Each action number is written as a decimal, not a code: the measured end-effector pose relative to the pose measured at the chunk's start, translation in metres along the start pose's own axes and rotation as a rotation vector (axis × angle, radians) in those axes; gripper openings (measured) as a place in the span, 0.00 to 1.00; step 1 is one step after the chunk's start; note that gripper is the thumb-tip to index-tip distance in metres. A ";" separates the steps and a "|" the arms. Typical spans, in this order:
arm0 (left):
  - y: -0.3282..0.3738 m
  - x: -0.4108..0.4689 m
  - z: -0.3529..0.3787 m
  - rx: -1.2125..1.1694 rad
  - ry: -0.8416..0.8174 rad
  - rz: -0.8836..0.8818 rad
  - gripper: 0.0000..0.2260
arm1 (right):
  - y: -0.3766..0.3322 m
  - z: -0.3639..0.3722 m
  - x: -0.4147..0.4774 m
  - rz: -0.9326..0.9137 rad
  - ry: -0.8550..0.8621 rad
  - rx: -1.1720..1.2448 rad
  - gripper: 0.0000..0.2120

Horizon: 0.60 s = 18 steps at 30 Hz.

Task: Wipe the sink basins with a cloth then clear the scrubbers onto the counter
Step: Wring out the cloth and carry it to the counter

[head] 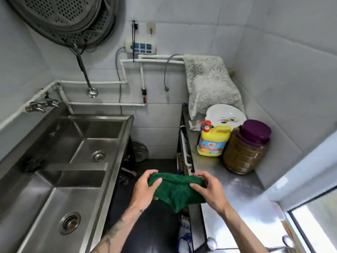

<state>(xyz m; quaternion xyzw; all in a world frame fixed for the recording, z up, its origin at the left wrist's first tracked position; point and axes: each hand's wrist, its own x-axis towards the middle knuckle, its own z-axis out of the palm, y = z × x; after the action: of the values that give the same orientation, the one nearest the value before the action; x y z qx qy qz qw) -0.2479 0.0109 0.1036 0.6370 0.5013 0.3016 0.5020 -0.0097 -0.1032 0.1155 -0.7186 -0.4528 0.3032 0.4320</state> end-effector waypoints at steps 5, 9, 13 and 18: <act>0.009 0.024 0.052 0.106 -0.177 0.027 0.04 | 0.024 -0.034 0.000 0.039 0.050 -0.101 0.08; 0.008 0.046 0.103 0.200 -0.241 0.055 0.06 | 0.051 -0.071 0.016 0.119 0.089 -0.127 0.07; 0.007 0.068 0.157 0.183 -0.268 -0.040 0.04 | 0.085 -0.115 0.059 0.146 0.116 -0.249 0.09; -0.001 0.101 0.220 0.209 -0.323 -0.181 0.08 | 0.136 -0.144 0.120 0.272 0.075 -0.379 0.11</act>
<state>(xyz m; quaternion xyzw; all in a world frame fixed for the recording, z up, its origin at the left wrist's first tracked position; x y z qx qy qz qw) -0.0209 0.0320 0.0210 0.6780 0.4979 0.0958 0.5322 0.2107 -0.0726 0.0520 -0.8520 -0.3842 0.2412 0.2613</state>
